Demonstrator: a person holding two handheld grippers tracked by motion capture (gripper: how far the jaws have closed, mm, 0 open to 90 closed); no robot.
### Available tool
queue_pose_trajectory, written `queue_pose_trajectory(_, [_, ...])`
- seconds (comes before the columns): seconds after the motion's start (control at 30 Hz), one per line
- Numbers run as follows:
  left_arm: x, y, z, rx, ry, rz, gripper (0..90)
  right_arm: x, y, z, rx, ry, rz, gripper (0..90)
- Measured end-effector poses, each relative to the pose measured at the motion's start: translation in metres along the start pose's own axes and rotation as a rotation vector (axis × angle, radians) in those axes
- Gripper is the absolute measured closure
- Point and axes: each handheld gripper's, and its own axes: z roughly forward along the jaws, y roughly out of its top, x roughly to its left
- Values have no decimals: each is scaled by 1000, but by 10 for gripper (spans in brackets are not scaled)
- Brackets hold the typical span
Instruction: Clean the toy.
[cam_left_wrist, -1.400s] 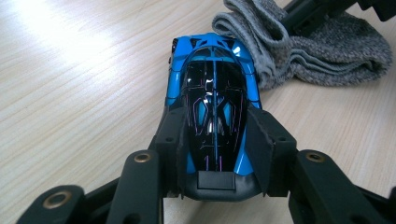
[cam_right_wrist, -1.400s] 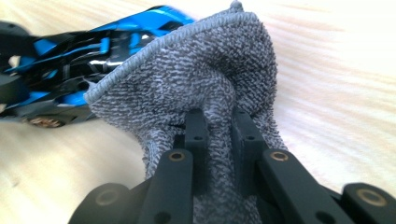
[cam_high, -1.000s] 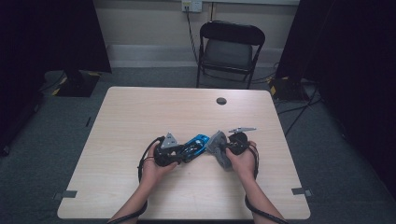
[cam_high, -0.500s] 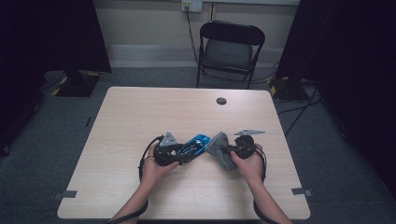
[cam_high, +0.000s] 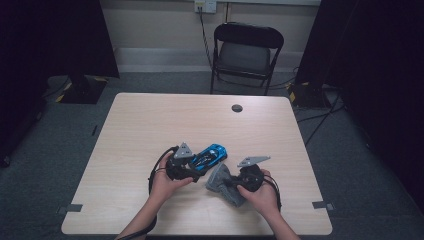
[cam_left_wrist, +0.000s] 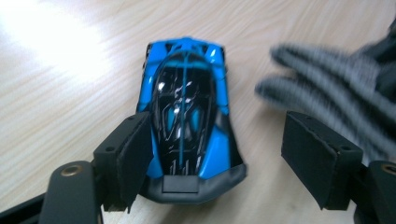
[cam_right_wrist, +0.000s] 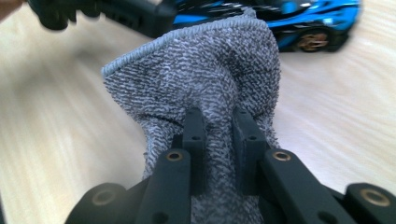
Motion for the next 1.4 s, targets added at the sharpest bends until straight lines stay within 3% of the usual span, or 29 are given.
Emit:
queue_pose_trajectory(0.17, [-13, 6, -9, -11, -41, 44, 232, 11, -2, 9, 19, 30, -55, 757])
queue_pose_trajectory(0.27, [-21, 7, -11, -17, -78, 41, 232, 16, -4, 13, 25, 34, -68, 731])
queue_pose_trajectory(0.43, [-35, 10, -5, -3, -125, 72, 240, 17, -6, 11, -4, 52, -93, 576])
queue_pose_trajectory(0.57, [-41, 12, -1, -8, -160, 88, 239, 13, -10, -2, -33, 66, -111, 491])
queue_pose_trajectory(0.7, [-48, 11, 6, 7, -195, 115, 235, 0, -17, -19, -68, 31, -90, 429])
queue_pose_trajectory(0.83, [-58, 11, 15, 26, -221, 140, 224, -16, -23, -33, -111, -26, -36, 405])
queue_pose_trajectory(0.97, [-64, 9, 24, 68, -221, 180, 208, -28, -27, -41, -131, -60, -4, 375])
queue_pose_trajectory(1.13, [-68, 3, 34, 122, -208, 235, 207, -33, -30, -42, -131, -79, 14, 353])
queue_pose_trajectory(1.4, [-69, -5, 39, 150, -206, 232, 268, -36, -29, -37, -138, -92, 17, 267])
